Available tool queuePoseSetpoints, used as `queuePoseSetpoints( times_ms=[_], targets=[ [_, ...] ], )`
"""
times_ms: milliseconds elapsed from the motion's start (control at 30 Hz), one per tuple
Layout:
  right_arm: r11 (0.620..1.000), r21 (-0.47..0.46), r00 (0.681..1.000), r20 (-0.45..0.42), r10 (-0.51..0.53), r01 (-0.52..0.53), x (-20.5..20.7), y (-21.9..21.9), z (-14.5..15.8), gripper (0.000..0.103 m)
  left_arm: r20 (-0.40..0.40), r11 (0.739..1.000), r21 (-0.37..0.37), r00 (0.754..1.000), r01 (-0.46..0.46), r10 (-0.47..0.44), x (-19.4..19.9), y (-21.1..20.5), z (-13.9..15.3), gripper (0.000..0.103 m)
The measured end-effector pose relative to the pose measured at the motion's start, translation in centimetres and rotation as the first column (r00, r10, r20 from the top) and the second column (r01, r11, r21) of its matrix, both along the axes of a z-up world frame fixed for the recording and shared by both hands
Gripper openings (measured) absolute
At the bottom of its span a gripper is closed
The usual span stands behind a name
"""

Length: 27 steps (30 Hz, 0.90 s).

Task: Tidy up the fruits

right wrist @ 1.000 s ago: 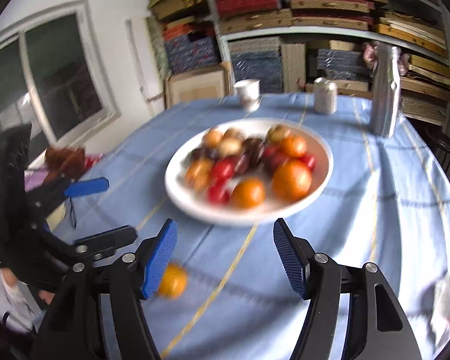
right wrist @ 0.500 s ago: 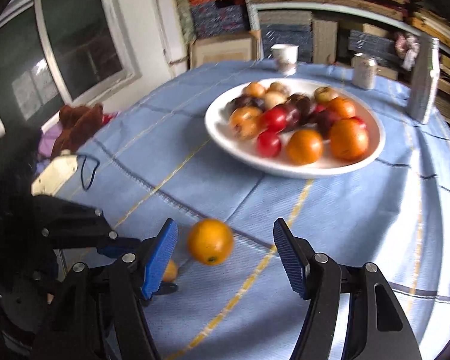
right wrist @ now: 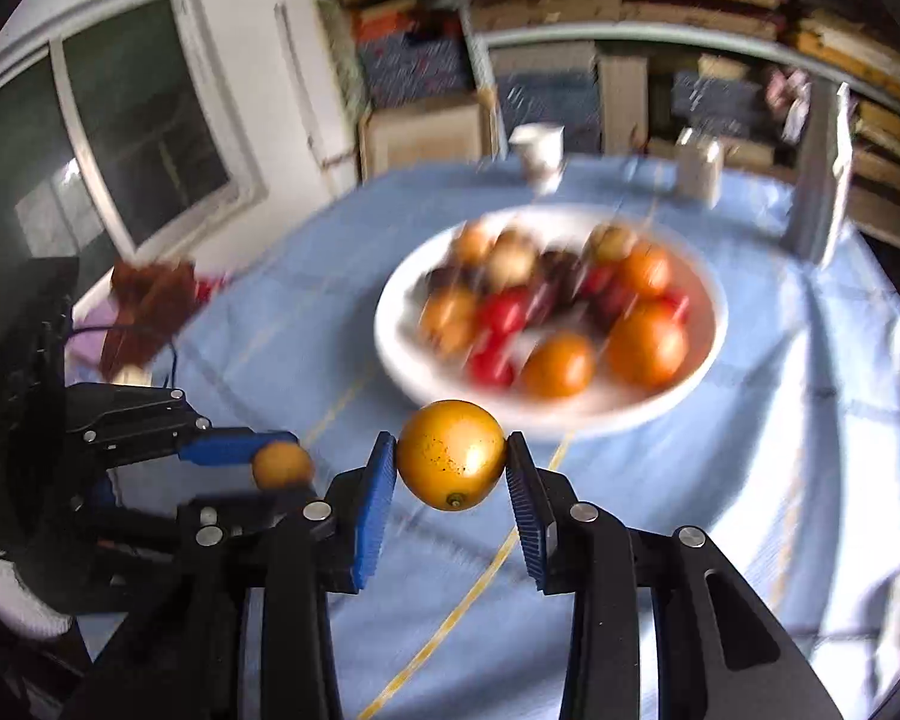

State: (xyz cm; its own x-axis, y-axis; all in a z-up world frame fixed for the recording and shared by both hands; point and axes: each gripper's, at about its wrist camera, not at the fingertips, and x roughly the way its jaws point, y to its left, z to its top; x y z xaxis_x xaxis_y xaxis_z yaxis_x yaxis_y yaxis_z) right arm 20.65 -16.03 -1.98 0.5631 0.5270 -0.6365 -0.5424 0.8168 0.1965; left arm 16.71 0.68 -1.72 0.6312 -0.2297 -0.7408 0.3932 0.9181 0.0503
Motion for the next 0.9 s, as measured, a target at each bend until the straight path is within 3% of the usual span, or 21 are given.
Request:
queuePoseSetpoints(
  times_ms=[167,367,400,433,500,533,600,633,700,767,900],
  targets=[
    [0.997,-0.009,0.995,0.063,-0.071,0.072,3.7,0.1,2.4,0.038,0.082,0.991,-0.007,0.987,-0.136,0.136,6.2,1.0,2.8,0.027],
    [0.992,-0.081,0.994,0.062,-0.095,0.1,7.8,2.0,-0.1,0.038,0.089,0.973,-0.038,0.969,-0.228,0.231,12.3,0.4,1.7,0.028],
    [0.99,-0.101,0.994,0.058,-0.089,0.094,8.3,2.4,-0.7,0.039,0.09,0.97,-0.034,0.966,-0.239,0.241,12.8,0.4,1.3,0.036],
    [0.989,-0.117,0.994,0.059,-0.087,0.094,8.7,2.8,-1.3,0.04,0.096,0.967,-0.024,0.962,-0.254,0.255,13.4,0.2,0.8,0.054],
    [0.986,-0.121,0.991,0.085,-0.108,0.118,8.8,2.6,-1.9,0.049,0.121,0.957,-0.015,0.95,-0.29,0.289,13.8,0.3,0.3,0.072],
    [0.987,-0.112,0.99,0.085,-0.108,0.118,8.7,2.4,-1.9,0.052,0.129,0.954,-0.019,0.946,-0.298,0.298,13.7,0.5,0.1,0.079],
    [0.987,-0.099,0.989,0.088,-0.122,0.13,8.4,2.0,-1.7,0.072,0.127,0.953,-0.031,0.944,-0.303,0.304,13.6,0.9,0.2,0.088],
    [0.985,-0.087,0.985,0.099,-0.139,0.147,8.0,1.7,-1.4,0.078,0.13,0.951,-0.037,0.942,-0.308,0.31,13.3,1.1,0.4,0.094],
    [0.98,-0.063,0.976,0.125,-0.178,0.187,6.8,1.0,-0.8,0.094,0.134,0.952,-0.049,0.942,-0.303,0.307,12.3,1.3,0.9,0.096],
    [0.975,-0.065,0.968,0.149,-0.203,0.214,5.6,0.5,-0.3,0.1,0.155,0.952,-0.065,0.94,-0.299,0.305,10.9,1.4,1.6,0.098],
    [0.96,-0.135,0.954,0.211,-0.214,0.245,3.2,0.8,0.6,0.1,0.163,0.952,-0.094,0.939,-0.292,0.304,8.1,1.5,2.7,0.099]
  ],
)
